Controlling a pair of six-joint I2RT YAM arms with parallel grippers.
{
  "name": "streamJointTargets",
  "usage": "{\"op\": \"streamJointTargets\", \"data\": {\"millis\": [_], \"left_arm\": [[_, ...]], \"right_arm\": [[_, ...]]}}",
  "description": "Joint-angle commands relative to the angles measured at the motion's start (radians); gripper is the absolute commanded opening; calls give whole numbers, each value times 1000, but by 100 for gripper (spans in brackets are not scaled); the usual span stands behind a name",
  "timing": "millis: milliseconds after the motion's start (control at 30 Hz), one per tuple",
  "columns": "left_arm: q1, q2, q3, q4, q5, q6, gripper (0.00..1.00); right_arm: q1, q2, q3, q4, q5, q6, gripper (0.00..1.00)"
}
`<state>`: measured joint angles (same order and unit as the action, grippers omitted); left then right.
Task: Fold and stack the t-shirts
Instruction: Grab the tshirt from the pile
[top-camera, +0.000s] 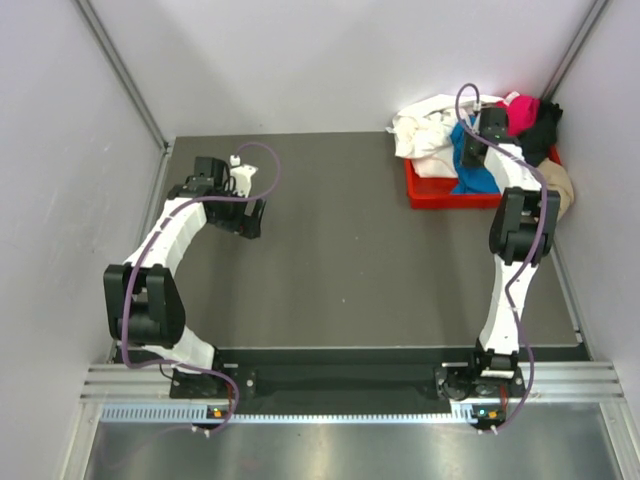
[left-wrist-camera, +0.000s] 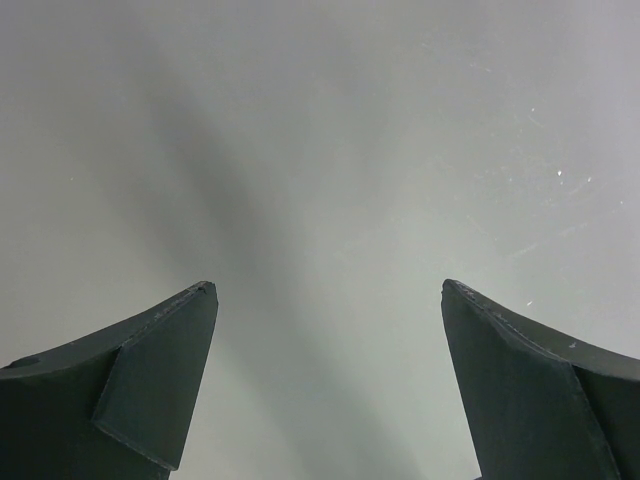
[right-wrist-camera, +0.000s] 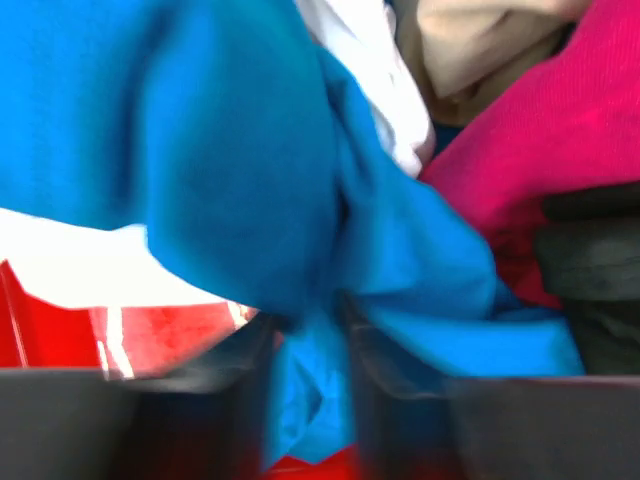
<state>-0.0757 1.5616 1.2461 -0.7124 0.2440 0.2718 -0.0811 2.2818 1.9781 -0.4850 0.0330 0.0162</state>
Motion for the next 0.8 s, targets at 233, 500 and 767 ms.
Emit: {"op": "streamJointTargets", "data": {"millis": [233,500,767], "left_arm": [[1,-48,6,2,20,3,98],[1,-77,9,7,-2,10,99],[16,-106,22,-7,-80,-11,99]], "right_arm": [[24,-250,-19,51,152,7,0],[73,-649,-91,137,190,-48,0],[314,-890,-85,235,-52,-102,0]]}}
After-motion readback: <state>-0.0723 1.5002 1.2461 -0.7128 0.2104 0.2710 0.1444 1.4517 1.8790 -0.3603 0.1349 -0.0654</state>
